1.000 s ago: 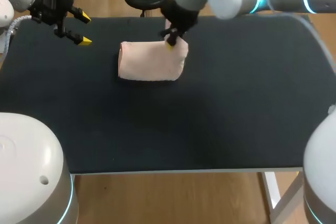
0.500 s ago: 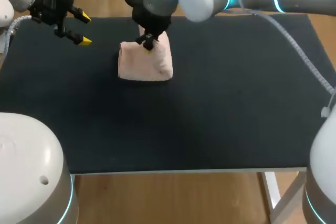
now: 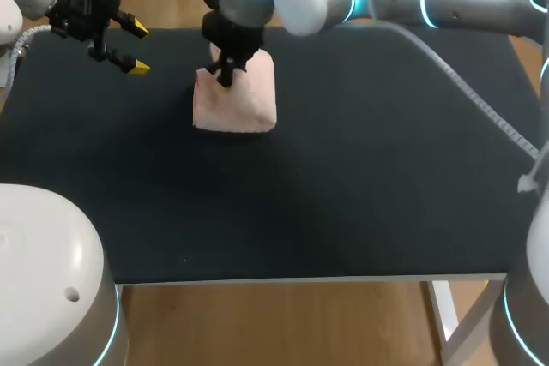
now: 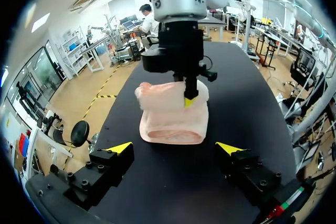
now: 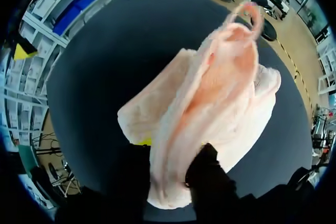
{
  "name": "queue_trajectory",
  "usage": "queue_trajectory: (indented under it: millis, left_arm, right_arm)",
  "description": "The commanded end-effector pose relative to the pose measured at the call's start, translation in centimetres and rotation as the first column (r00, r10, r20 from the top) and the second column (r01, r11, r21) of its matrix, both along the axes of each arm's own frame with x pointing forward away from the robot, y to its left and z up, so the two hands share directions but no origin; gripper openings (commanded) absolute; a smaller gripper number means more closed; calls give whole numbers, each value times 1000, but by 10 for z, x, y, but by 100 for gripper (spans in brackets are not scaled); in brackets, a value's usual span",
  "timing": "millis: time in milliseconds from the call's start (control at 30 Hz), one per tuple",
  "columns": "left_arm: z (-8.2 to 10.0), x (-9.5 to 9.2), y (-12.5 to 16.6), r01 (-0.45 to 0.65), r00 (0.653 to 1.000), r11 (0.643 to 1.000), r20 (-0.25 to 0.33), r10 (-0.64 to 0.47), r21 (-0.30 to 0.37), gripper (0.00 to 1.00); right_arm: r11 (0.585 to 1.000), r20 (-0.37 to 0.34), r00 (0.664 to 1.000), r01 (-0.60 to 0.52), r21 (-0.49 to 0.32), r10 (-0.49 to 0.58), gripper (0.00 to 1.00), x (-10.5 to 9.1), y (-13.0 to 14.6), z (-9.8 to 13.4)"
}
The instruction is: Fold the towel
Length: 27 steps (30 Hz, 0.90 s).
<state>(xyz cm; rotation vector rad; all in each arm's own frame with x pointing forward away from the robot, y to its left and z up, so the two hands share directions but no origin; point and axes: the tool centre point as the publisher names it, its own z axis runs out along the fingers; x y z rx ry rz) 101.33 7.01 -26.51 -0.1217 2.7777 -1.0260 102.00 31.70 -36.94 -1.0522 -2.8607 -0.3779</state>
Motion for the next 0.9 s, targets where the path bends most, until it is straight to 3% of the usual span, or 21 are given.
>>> queue_trajectory:
  millis: [33,367,667,833,867,900]
  left_arm:
    - [-1,-1,0,1,1000,1000,5,-1,-3,100]
    - [-1,-1,0,1,1000,1000,5,-1,-3,100]
    - [-1,-1,0,1,1000,1000,5,-1,-3,100]
    - [-1,-1,0,1,1000,1000,5,-1,-3,100]
    - [-1,-1,0,1,1000,1000,5,-1,-3,100]
    - [-1,-1,0,1,1000,1000,5,-1,-3,100]
  right_arm:
    - [995,26,999,-28,98,25,100,-5,-7,6]
    - [982,21,1000,-16,190,13,100,-8,-10,19]
    - [925,34,998,39,378,-56,100,-9,-27,48]
    - [927,29,996,73,367,-90,100,-4,-38,46]
    - [931,28,995,77,358,-93,42,-4,-38,44]
    - [933,23,996,74,353,-88,0,-4,-38,41]
